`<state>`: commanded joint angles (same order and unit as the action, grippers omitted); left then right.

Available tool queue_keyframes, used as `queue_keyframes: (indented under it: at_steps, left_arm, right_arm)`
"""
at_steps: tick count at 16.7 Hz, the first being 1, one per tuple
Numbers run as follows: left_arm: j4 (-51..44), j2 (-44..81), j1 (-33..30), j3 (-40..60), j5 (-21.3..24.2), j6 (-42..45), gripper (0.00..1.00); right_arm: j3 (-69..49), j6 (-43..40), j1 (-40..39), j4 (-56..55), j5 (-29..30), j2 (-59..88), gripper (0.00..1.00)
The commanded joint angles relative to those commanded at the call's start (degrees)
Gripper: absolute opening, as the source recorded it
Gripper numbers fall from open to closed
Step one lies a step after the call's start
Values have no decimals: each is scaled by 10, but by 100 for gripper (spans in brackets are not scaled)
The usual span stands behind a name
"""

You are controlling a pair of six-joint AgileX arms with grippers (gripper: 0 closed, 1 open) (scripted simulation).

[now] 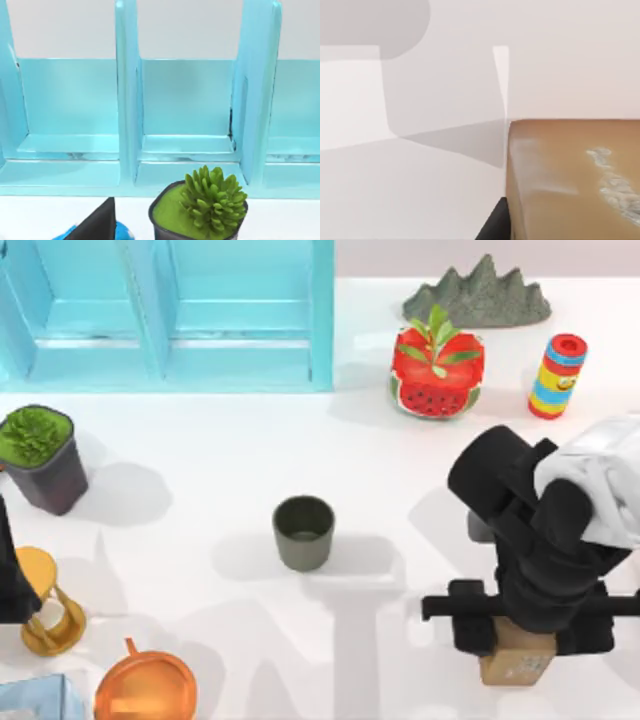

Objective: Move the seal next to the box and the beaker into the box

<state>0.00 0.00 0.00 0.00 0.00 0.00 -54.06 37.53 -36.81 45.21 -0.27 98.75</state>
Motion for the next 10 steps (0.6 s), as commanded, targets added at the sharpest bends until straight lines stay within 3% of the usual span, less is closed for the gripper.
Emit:
queue_keyframes:
  at_steps: [5, 10]
  left_arm:
    - [0, 0, 0, 0, 0, 0, 100]
    - [0, 0, 0, 0, 0, 0, 100]
  right_arm:
    - [-8, -22, 22, 23, 0, -20, 0]
    - [-41, -125, 125, 159, 0, -109, 0]
